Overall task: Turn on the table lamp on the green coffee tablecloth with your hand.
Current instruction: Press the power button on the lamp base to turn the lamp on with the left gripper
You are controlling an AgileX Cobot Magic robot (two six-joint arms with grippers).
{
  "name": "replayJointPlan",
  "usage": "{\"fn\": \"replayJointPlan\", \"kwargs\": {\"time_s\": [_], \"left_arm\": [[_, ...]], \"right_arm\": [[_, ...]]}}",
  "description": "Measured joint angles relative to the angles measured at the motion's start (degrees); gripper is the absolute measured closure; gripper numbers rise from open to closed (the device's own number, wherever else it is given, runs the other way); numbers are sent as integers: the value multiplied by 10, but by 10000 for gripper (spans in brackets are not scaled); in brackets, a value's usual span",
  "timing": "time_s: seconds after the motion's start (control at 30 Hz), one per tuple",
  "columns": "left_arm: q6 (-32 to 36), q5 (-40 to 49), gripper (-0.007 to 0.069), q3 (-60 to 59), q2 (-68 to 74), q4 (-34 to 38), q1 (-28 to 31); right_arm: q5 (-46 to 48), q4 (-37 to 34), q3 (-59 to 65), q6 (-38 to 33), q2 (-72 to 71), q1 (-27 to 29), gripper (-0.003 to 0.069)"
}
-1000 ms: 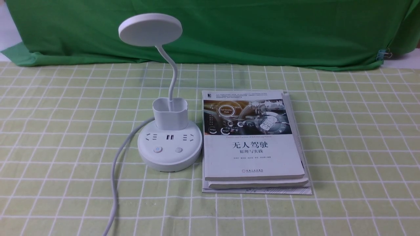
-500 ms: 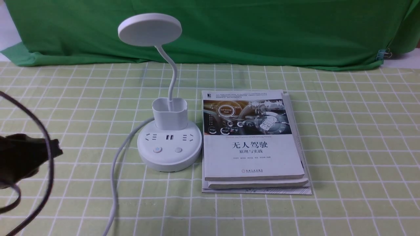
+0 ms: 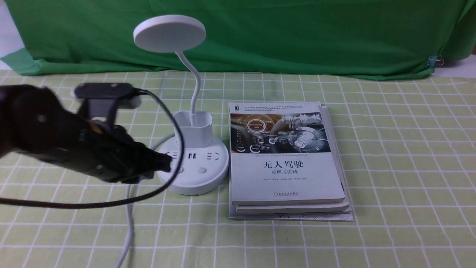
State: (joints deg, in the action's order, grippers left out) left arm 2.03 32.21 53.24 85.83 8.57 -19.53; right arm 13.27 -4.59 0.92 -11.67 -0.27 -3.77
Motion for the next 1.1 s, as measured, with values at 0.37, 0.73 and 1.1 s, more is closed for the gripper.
{"fn": "replayJointPlan", "kwargs": {"time_s": [0.37,0.73,1.1], "left_arm": [[-80,23,606,162,162,-100,-78],[-81,-20,606,166,212,-106,-78],[-81,-26,606,167,223,-107,-78]], "right_arm": [[0,0,0,0,0,0,414],[0,0,0,0,0,0,414],[0,0,0,0,0,0,414]]}}
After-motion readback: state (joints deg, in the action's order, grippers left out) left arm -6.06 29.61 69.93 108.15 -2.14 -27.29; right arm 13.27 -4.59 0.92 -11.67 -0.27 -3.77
